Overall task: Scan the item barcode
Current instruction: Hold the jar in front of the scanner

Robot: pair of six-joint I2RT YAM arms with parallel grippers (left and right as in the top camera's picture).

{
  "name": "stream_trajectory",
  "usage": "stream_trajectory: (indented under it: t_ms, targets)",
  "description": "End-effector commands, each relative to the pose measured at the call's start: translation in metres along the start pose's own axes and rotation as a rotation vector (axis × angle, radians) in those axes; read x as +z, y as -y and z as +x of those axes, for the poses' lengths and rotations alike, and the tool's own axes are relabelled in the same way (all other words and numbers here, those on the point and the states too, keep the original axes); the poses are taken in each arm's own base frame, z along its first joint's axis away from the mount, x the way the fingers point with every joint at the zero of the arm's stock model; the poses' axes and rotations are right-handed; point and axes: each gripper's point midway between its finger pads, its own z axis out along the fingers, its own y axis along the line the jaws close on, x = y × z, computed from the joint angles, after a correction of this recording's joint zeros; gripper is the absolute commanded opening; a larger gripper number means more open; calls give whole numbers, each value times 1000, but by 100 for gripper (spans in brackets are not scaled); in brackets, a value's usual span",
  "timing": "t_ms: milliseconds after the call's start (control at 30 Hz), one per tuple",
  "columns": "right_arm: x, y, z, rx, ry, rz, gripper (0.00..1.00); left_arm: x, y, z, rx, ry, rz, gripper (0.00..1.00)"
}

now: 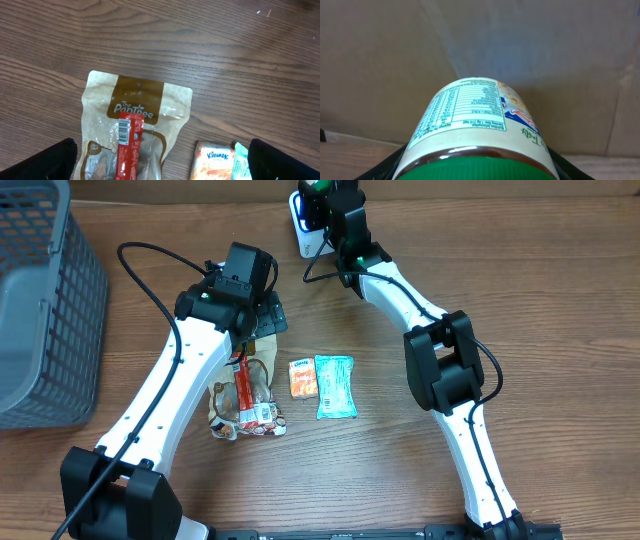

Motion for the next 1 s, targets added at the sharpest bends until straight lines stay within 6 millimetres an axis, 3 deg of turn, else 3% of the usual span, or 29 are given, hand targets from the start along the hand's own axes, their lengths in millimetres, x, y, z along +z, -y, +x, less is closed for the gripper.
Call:
stream_trajectory:
  t_ms: [0,433,533,733,867,967]
  targets:
    - [-1,-6,-4,19,-2,-8,23,-6,-2,-7,-9,27,-6,100]
    - [2,0,13,14,-37,6,23,-6,-2,-7,-9,27,-6,100]
    - [2,-2,6,16,-18,-2,16,-6,-2,-7,-9,27,-6,100]
    - [-26,-17,-68,25,44,-12,15,-6,-2,-7,-9,27,-6,100]
    - [-66,-25,-134,28,56,1,17,-6,-2,-7,-9,27,-6,100]
    - [-107,-19,-177,31,35,36,17,-6,-2,-7,-9,27,-6,100]
